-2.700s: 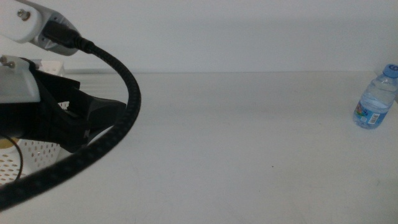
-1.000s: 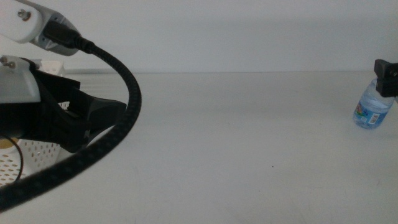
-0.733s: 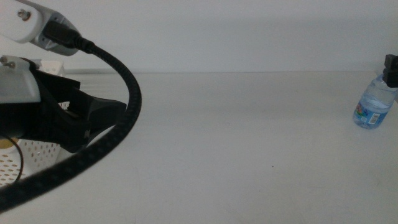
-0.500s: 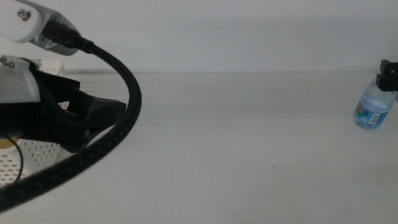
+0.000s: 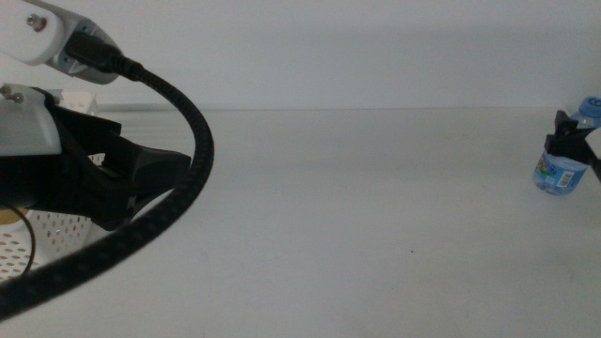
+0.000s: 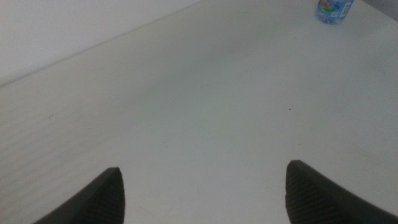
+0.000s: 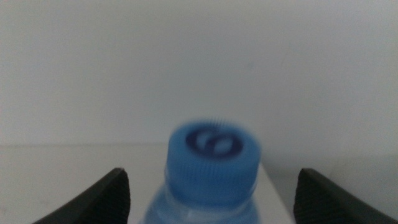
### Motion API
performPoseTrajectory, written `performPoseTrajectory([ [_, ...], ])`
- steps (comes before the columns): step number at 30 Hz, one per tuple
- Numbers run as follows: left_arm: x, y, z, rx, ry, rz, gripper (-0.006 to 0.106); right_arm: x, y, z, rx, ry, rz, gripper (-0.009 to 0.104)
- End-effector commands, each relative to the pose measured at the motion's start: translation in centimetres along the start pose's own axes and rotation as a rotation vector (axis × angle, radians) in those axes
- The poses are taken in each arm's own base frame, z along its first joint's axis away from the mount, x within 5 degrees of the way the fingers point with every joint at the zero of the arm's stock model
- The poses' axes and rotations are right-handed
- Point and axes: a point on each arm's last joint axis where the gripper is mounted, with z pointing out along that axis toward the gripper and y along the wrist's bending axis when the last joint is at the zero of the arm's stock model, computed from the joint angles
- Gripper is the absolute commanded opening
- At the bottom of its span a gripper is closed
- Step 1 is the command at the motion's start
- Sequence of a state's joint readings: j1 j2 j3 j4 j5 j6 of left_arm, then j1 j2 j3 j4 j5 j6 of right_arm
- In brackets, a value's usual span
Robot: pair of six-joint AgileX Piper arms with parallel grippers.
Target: Use arms to grab the bottles and put them into the dustbin to the left of the table.
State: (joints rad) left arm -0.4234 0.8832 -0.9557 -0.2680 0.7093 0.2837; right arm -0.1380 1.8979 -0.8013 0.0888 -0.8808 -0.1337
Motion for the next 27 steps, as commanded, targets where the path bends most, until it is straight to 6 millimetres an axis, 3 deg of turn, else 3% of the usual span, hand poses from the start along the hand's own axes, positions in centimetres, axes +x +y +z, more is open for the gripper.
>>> performPoseTrajectory([
  [1,-1.3,-0.1,-0.7,-0.005,-0.097,-0.018,0.081,-2.2,-0.3,0.4,0.011,-0.160,0.009,0.074],
  [15,-1.3,-0.1,-0.7,-0.005,-0.097,-0.018,0.081,1.7,0.3,5.3,0.002,-0.129,0.027,0.074],
  [21,-1.3,-0.1,-0.7,-0.005,-0.097,-0.018,0.081,2.7,0.4,5.8,0.001,-0.106,0.029,0.071],
  [23,-1.3,-0.1,-0.7,-0.005,-0.097,-0.018,0.081,2.8,0.5,5.8,-0.007,-0.099,0.024,0.057],
  [27,-1.3,-0.1,-0.7,-0.005,-0.097,-0.018,0.081,2.6,1.2,5.7,-0.054,-0.071,-0.003,0.004],
])
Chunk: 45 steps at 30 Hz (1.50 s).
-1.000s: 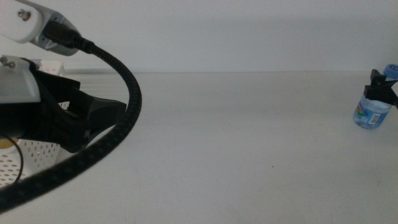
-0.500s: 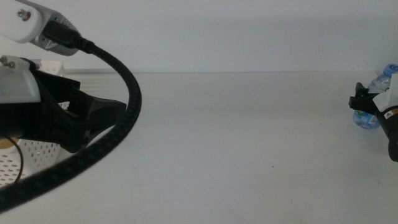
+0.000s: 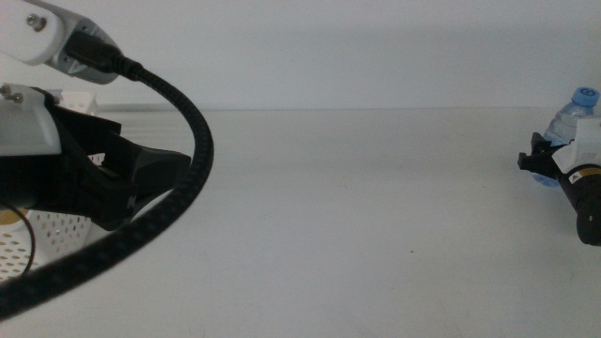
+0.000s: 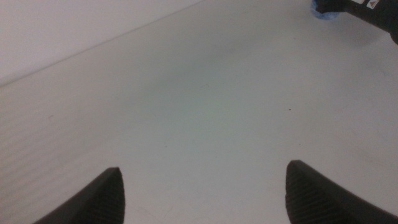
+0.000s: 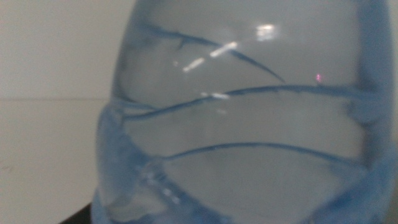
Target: Use arms to grab the bottles and put them into the dustbin to the left of the table.
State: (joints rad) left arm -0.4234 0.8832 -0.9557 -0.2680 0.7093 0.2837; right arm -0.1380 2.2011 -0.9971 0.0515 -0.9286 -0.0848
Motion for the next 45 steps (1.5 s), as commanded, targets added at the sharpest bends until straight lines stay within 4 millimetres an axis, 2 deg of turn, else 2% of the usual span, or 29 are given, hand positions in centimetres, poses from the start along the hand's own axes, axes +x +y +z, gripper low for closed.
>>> performPoseTrajectory([
  [1,-1.3,-0.1,-0.7,-0.005,-0.097,-0.018,0.081,-3.8,0.7,-0.2,-0.058,-0.110,-0.038,0.000],
  [5,-1.3,-0.1,-0.7,-0.005,-0.097,-0.018,0.081,-6.6,4.2,-1.3,-0.234,-0.152,-0.092,0.000],
  [8,-1.3,-0.1,-0.7,-0.005,-0.097,-0.018,0.081,-9.7,7.5,-2.6,-0.379,-0.225,-0.080,0.000],
  [13,-1.3,-0.1,-0.7,-0.005,-0.097,-0.018,0.081,-13.6,14.7,-4.5,-0.664,-0.273,-0.021,0.000],
  [18,-1.3,-0.1,-0.7,-0.005,-0.097,-0.018,0.081,-14.9,21.9,-7.2,-0.923,-0.300,-0.067,0.000],
  [22,-1.3,-0.1,-0.7,-0.005,-0.097,-0.018,0.081,-13.9,27.0,-8.9,-1.031,-0.277,-0.105,0.000],
  [25,-1.3,-0.1,-0.7,-0.005,-0.097,-0.018,0.081,-12.7,29.7,-9.8,-1.088,-0.258,-0.115,0.000],
  [30,-1.3,-0.1,-0.7,-0.005,-0.097,-0.018,0.081,-10.6,32.3,-10.0,-1.134,-0.243,-0.136,0.000],
  [35,-1.3,-0.1,-0.7,-0.005,-0.097,-0.018,0.081,-9.2,32.8,-9.7,-1.137,-0.230,-0.146,0.001],
  [38,-1.3,-0.1,-0.7,-0.005,-0.097,-0.018,0.081,-8.7,32.9,-9.5,-1.137,-0.217,-0.148,0.008],
  [40,-1.3,-0.1,-0.7,-0.005,-0.097,-0.018,0.081,-8.5,32.9,-9.5,-1.137,-0.212,-0.147,0.018],
  [41,-1.3,-0.1,-0.7,-0.005,-0.097,-0.018,0.081,-8.5,32.9,-9.5,-1.140,-0.202,-0.131,0.045],
  [45,-1.3,-0.1,-0.7,-0.005,-0.097,-0.018,0.081,-8.5,32.9,-9.5,-1.145,-0.199,-0.137,0.073],
])
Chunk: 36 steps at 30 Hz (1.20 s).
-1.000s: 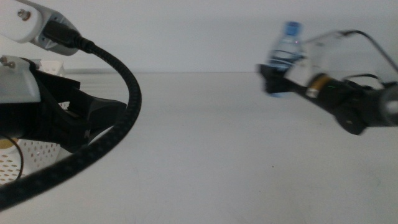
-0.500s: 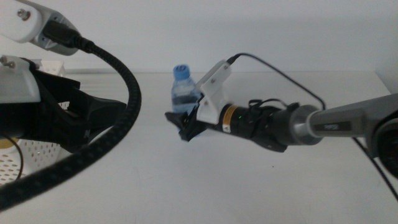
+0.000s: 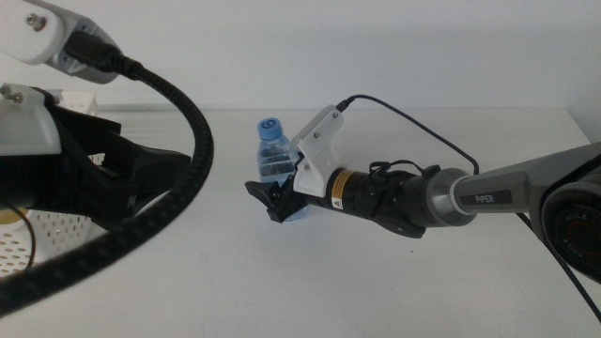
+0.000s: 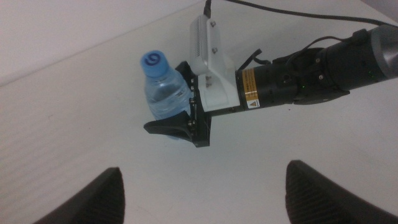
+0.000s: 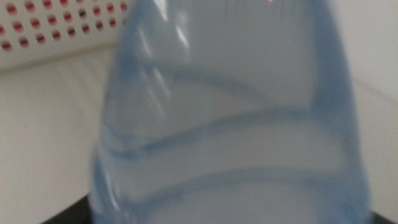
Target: Use arms to grab the bottles and put them into the dustbin to the left of the table.
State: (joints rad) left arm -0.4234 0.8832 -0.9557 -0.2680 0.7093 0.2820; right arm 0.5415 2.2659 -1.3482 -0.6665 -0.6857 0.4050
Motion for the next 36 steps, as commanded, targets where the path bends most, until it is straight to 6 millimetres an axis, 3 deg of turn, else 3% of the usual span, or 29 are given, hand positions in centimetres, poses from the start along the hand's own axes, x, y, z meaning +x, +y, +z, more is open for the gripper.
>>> performPoseTrajectory([
  [1,-1.3,-0.1,-0.7,-0.005,-0.097,-0.016,0.081,-5.3,0.0,-0.7,-0.020,-0.192,-0.031,0.078],
  [4,-1.3,-0.1,-0.7,-0.005,-0.097,-0.016,0.081,-5.3,0.1,-0.7,-0.032,-0.188,-0.013,0.086],
  [12,-1.3,-0.1,-0.7,-0.006,-0.097,-0.015,0.081,-6.4,0.4,-3.4,-0.016,-0.155,0.019,0.083],
  [18,-1.3,-0.1,-0.7,-0.006,-0.097,-0.015,0.081,-8.6,0.0,-9.0,0.037,-0.168,0.026,0.081],
  [25,-1.3,-0.1,-0.7,-0.006,-0.097,-0.015,0.081,-11.9,0.1,-17.3,0.151,-0.211,0.054,0.081],
  [32,-1.3,-0.1,-0.7,-0.006,-0.097,-0.015,0.081,-14.4,2.8,-23.0,0.183,-0.137,0.074,0.081],
  [36,-1.3,-0.1,-0.7,-0.006,-0.097,-0.015,0.081,-14.9,4.2,-25.3,0.167,-0.170,0.222,0.079],
])
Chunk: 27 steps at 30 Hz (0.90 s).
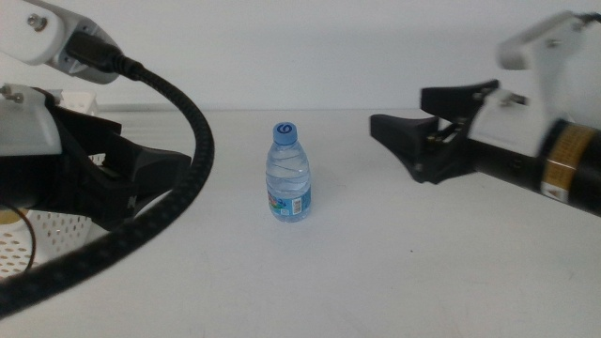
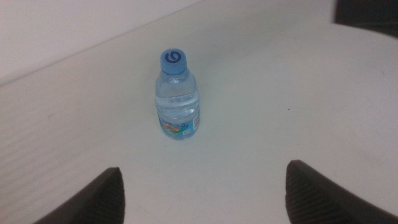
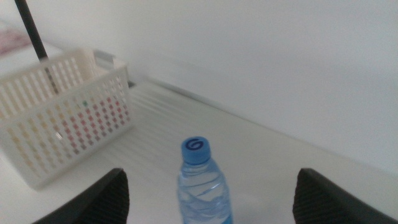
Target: Use arms to grab the bottles and put them into the dustbin to the left of the table.
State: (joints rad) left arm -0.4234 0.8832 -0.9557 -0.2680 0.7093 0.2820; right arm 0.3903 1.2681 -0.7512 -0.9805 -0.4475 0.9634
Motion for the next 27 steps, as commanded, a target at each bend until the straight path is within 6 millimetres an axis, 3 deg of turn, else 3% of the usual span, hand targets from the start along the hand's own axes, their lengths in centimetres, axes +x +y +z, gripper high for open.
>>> performPoseTrajectory([
  [1,-1.3,-0.1,-0.7,-0.006,-0.097,-0.015,0.081,-2.0,0.8,-2.0,-0.015,-0.095,0.095,0.078],
  [7,-1.3,-0.1,-0.7,-0.006,-0.097,-0.015,0.081,-3.1,1.7,-6.1,0.111,-0.187,0.041,0.075],
  [11,-1.3,-0.1,-0.7,-0.006,-0.097,-0.015,0.081,-3.2,2.3,-8.2,0.227,-0.120,-0.009,0.075],
  [17,-1.3,-0.1,-0.7,-0.006,-0.097,-0.015,0.081,-2.3,3.6,-10.3,0.195,0.043,-0.079,0.075],
  [27,-1.3,-0.1,-0.7,-0.006,-0.097,-0.015,0.081,-2.1,4.8,-14.2,0.156,0.104,-0.127,0.075],
])
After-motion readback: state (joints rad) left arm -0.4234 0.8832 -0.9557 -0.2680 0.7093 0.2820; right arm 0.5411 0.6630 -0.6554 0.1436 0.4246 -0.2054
